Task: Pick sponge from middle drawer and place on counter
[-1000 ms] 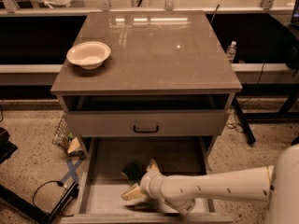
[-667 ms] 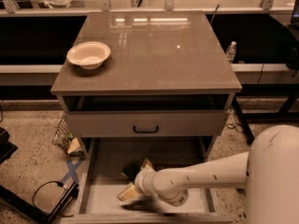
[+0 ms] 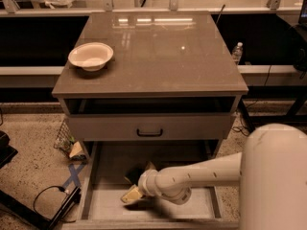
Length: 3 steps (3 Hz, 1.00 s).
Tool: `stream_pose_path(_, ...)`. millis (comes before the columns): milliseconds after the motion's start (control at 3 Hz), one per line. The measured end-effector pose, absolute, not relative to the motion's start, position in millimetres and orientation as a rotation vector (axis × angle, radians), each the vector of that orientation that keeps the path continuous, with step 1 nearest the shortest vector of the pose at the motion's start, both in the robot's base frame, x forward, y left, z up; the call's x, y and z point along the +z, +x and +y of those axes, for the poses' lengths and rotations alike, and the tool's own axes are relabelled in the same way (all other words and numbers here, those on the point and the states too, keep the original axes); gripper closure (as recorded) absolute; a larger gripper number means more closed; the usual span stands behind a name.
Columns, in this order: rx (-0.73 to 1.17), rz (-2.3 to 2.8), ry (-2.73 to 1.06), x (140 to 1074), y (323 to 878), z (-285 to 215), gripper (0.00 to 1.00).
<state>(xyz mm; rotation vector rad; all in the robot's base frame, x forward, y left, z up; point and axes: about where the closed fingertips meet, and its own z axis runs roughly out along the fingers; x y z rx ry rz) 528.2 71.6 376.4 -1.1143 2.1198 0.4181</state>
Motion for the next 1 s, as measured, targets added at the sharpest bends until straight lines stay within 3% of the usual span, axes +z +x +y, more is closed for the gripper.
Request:
stream_pose_path(667,0.433,2.181,-1.142,353.2,538.9,71.3,0.43)
stream_pose_path(1000,0.435,2.181,-1.143,353.5,538.6,72.0,0.74)
